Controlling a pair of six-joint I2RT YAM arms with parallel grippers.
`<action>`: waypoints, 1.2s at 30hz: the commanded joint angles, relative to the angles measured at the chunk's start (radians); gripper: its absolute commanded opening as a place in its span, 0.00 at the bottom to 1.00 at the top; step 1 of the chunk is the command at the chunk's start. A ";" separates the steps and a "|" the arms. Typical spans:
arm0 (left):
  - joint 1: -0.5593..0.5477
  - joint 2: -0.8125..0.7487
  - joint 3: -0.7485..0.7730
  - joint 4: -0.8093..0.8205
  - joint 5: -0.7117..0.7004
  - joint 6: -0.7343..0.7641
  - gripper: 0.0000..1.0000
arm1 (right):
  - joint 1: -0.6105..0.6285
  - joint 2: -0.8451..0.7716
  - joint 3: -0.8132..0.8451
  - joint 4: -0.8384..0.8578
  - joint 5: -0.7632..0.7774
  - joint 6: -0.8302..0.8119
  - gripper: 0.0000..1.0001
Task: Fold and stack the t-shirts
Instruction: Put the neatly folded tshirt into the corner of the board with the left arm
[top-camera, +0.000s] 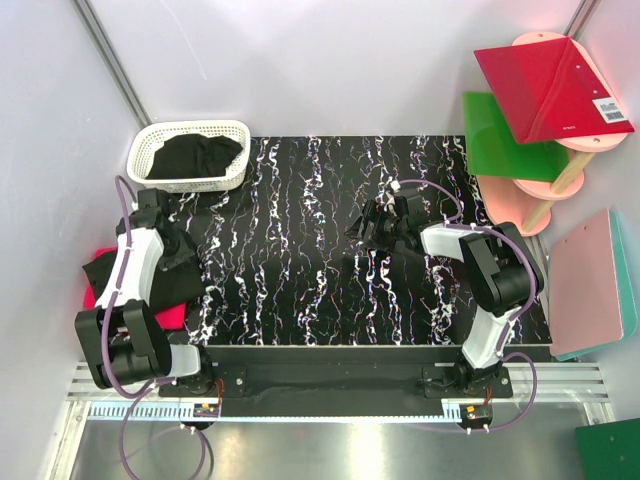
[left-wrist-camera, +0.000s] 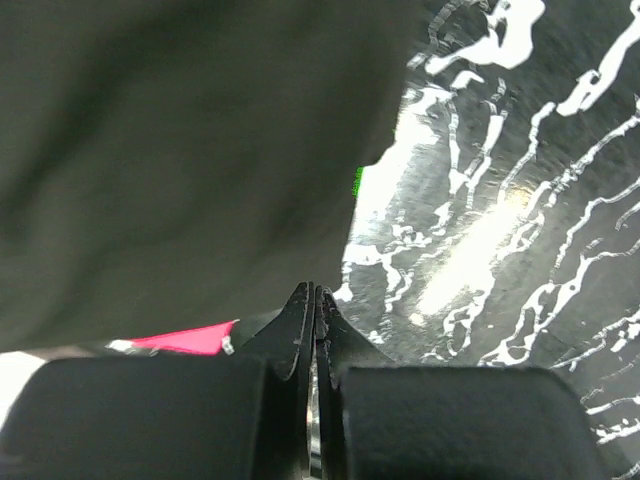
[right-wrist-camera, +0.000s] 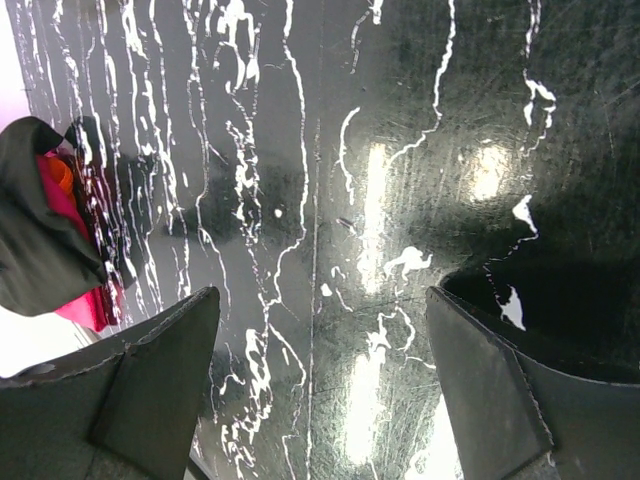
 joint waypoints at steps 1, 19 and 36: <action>-0.019 0.001 0.079 -0.076 -0.155 0.006 0.00 | 0.008 0.014 0.040 0.027 -0.011 0.012 0.91; -0.047 -0.013 0.076 -0.140 -0.635 -0.138 0.00 | 0.008 0.019 0.078 0.010 -0.020 0.011 0.92; 0.058 0.495 0.149 -0.189 -0.459 -0.092 0.00 | 0.008 0.019 0.074 0.024 -0.056 0.012 0.92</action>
